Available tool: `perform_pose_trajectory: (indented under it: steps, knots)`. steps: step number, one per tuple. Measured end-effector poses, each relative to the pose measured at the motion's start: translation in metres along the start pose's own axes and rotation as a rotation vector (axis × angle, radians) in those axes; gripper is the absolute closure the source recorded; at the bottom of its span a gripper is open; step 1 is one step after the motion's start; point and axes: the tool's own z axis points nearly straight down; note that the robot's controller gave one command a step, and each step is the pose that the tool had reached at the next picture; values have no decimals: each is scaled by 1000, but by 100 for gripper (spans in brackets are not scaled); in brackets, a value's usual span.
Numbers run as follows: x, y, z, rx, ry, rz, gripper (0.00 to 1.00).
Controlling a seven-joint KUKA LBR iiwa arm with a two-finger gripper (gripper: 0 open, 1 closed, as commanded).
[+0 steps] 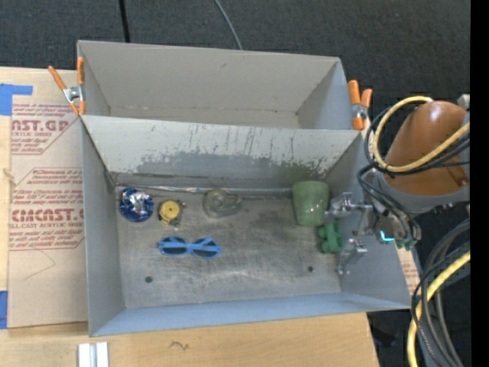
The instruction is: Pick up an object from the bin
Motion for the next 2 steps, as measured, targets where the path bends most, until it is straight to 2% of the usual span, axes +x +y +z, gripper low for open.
perform_pose_trajectory:
  steps: [1,2]
  knots:
    - [-40,-22,81,0,-7,-27,0]
    - [-83,34,85,1,-12,-66,0]
